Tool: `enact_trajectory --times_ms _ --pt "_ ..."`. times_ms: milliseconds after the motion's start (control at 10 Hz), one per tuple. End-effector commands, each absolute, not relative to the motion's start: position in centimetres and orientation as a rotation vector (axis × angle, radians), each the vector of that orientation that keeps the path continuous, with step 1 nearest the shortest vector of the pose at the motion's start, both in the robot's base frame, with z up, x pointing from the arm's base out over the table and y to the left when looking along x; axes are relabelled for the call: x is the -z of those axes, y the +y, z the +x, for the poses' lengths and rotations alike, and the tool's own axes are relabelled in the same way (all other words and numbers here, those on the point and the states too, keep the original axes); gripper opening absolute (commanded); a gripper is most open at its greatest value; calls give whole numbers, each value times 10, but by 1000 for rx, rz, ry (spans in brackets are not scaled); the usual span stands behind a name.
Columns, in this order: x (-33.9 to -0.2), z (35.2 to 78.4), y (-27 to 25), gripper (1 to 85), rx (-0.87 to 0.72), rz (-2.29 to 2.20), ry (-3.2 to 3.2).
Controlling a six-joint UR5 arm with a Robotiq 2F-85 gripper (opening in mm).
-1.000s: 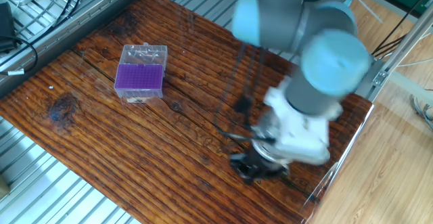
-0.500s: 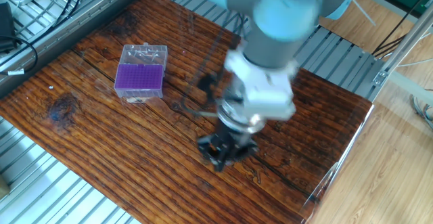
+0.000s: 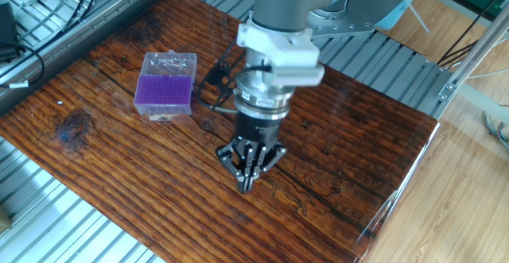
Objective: Insert a small pipette tip into the holder for small pipette tips
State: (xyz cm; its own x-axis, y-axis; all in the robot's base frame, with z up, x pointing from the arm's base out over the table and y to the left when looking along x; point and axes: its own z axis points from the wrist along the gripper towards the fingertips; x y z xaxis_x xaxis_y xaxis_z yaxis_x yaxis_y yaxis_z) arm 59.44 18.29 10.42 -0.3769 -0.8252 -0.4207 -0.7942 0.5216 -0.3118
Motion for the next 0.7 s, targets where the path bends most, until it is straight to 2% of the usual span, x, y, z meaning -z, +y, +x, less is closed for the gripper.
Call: enact_trajectory --times_ms 0,400,600 --pt "-102 590 178 107 58 -1359 2167" --pt "-88 556 188 137 -96 -1376 2282" --pt "-85 551 184 140 -118 -1291 2366"
